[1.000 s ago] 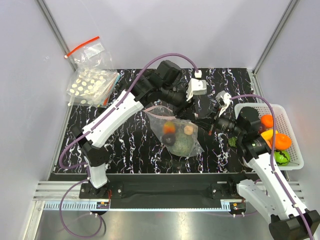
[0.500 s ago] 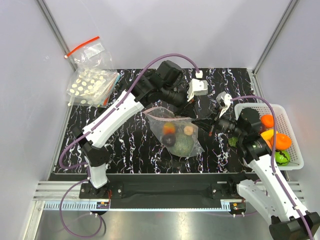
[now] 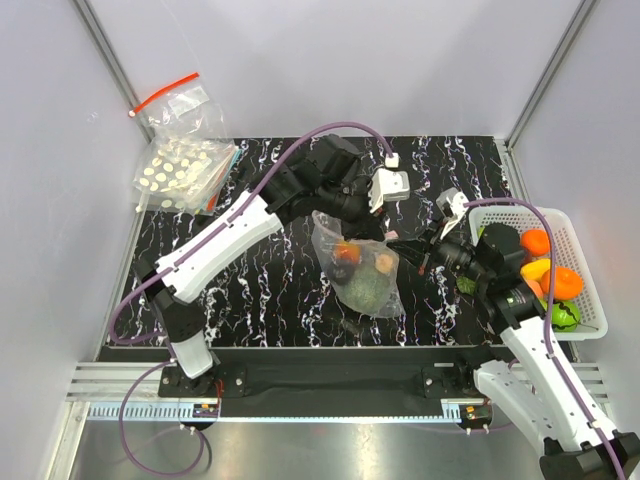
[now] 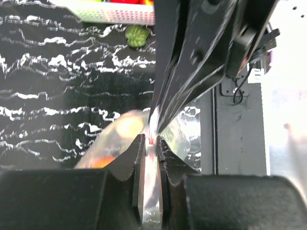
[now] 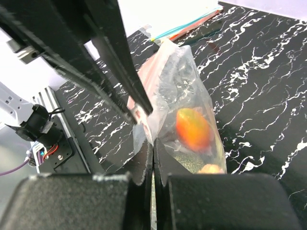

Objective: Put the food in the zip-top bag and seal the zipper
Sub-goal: Zip the zipper food storage bag at the center of the board, then place the zipper food storage bag at the center of the board.

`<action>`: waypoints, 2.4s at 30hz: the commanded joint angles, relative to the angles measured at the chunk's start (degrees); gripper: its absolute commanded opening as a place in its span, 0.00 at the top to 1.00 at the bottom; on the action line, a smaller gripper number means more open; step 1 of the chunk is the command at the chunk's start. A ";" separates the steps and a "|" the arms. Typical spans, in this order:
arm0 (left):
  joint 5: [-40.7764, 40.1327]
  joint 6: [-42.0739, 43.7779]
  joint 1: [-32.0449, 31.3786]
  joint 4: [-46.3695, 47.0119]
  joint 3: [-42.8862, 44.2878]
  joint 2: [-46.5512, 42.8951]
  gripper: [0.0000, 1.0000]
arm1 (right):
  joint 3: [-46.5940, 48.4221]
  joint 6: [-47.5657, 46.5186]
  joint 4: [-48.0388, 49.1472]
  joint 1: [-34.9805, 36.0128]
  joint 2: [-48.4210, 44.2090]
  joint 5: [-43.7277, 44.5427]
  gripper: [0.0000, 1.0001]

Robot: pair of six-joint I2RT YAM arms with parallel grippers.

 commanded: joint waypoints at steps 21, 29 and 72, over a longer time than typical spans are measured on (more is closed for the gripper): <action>-12.79 -1.75 6.01 2.02 -12.74 -11.65 1.00 | -0.94 5.31 3.37 0.04 -4.37 20.23 1.00; -15.60 -3.07 6.01 -0.62 -14.50 -13.67 1.00 | -0.67 9.18 -1.20 -0.13 -5.33 38.86 1.00; -37.30 -12.03 6.09 -4.14 -7.13 -16.05 0.88 | 9.52 9.98 -4.98 -0.14 3.97 43.27 0.72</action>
